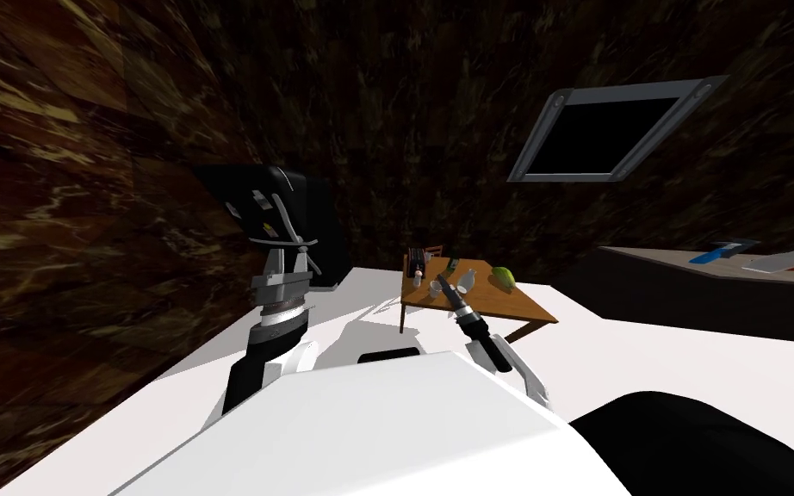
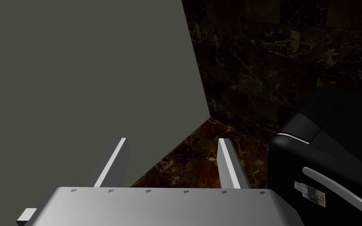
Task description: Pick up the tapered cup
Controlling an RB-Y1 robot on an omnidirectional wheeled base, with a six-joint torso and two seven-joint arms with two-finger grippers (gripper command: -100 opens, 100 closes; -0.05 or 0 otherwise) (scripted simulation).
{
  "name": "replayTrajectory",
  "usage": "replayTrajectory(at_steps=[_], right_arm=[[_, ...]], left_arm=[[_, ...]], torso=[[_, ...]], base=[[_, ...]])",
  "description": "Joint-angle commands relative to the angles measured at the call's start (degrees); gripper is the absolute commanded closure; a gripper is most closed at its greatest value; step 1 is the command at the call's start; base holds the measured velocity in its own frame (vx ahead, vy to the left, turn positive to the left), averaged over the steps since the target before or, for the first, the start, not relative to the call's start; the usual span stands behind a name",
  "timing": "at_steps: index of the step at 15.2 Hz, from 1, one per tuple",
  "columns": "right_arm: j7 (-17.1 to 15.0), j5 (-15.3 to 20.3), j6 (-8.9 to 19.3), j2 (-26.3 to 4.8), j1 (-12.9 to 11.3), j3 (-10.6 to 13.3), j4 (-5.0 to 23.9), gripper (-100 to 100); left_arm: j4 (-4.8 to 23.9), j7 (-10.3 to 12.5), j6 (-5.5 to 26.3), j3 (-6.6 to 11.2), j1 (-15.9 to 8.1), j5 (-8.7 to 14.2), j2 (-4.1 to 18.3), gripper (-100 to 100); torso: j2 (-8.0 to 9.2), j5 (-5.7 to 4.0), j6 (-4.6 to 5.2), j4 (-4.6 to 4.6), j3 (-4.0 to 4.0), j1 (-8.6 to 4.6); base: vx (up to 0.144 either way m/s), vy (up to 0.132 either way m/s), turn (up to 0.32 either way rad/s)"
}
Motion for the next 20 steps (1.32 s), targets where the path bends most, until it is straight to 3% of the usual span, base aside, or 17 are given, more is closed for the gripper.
replayTrajectory(at_steps=[1, 2, 4, 7, 9, 10, 12, 13, 14, 15, 20], right_arm=[[0.8, 0.9, -0.3, -2.4, 0.0, 0.2, 2.5, -100], [1.7, 1.9, -0.6, -4.2, -0.1, 0.3, 4.1, -100], [1.7, 1.9, -0.6, -4.8, -0.1, 0.3, 5.2, -100], [3.6, 4.0, -1.4, -9.6, -0.3, 0.7, 9.6, -100], [3.6, 4.0, -1.4, -9.8, -0.3, 0.7, 10.9, -100], [4.6, 5.2, -1.9, -12.3, -0.4, 0.9, 12.6, -100], [4.6, 5.2, -1.9, -12.3, -0.4, 0.9, 13.9, -100], [5.7, 6.4, -2.3, -14.7, -0.4, 1.2, 15.9, -100], [5.7, 6.4, -2.3, -14.7, -0.4, 1.2, 16.9, -100], [6.7, 7.6, -2.8, -16.8, -0.5, 1.5, 18.5, -100], [8.9, 10.0, -3.7, -21.7, -0.6, 2.3, 25.8, -100]], left_arm=[[0.0, 0.0, 0.0, 0.0, 0.0, 0.0, 0.0, 0], [0.0, 0.0, 0.0, 0.0, 0.0, 0.0, 0.0, 0], [0.0, 0.0, 0.0, 0.0, 0.0, 0.0, 0.0, 0], [0.0, 0.0, 0.0, 0.0, 0.0, 0.0, 0.0, 0], [0.0, 0.0, 0.0, 0.0, 0.0, 0.0, 0.0, 0], [0.0, 0.0, 0.0, 0.01, 0.0, 0.0, 0.0, 0], [0.0, 0.0, 0.0, 0.01, 0.0, 0.0, 0.0, 0], [0.0, 0.0, 0.0, 0.01, 0.0, 0.0, 0.0, 0], [0.0, 0.0, 0.0, 0.01, 0.0, 0.0, 0.0, 0], [0.0, 0.0, 0.0, 0.01, 0.0, 0.0, 0.0, 0], [0.0, 0.0, 0.0, 0.01, 0.0, 0.0, 0.0, 0]], torso=[[0.0, 0.0, 0.0, 0.0, 0.0, 0.0], [-0.02, 0.01, 0.0, -0.01, -0.01, 0.01], [-0.05, 0.01, 0.0, -0.01, -0.03, 0.0], [0.03, -0.04, 0.01, 0.0, 0.01, -0.2], [-0.02, -0.02, 0.0, -0.01, -0.01, -0.11], [0.03, -0.03, 0.0, 0.0, 0.01, -0.21], [0.03, -0.04, 0.01, 0.0, 0.02, -0.23], [0.06, -0.05, 0.0, 0.01, 0.03, -0.3], [0.02, -0.06, 0.0, 0.01, 0.01, -0.31], [0.0, -0.06, 0.0, 0.0, 0.0, -0.31], [-0.27, -0.02, 0.0, -0.06, -0.16, -0.19]], base=[[0.112, 0.161, -0.023], [0.118, 0.161, -0.023], [0.093, 0.122, -0.016], [0.098, 0.116, -0.018], [0.098, 0.113, -0.024], [0.087, 0.103, -0.011], [0.09, 0.089, -0.017], [0.102, 0.083, -0.024], [0.109, 0.089, -0.023], [0.125, 0.149, -0.022], [0.162, 0.127, -0.035]])
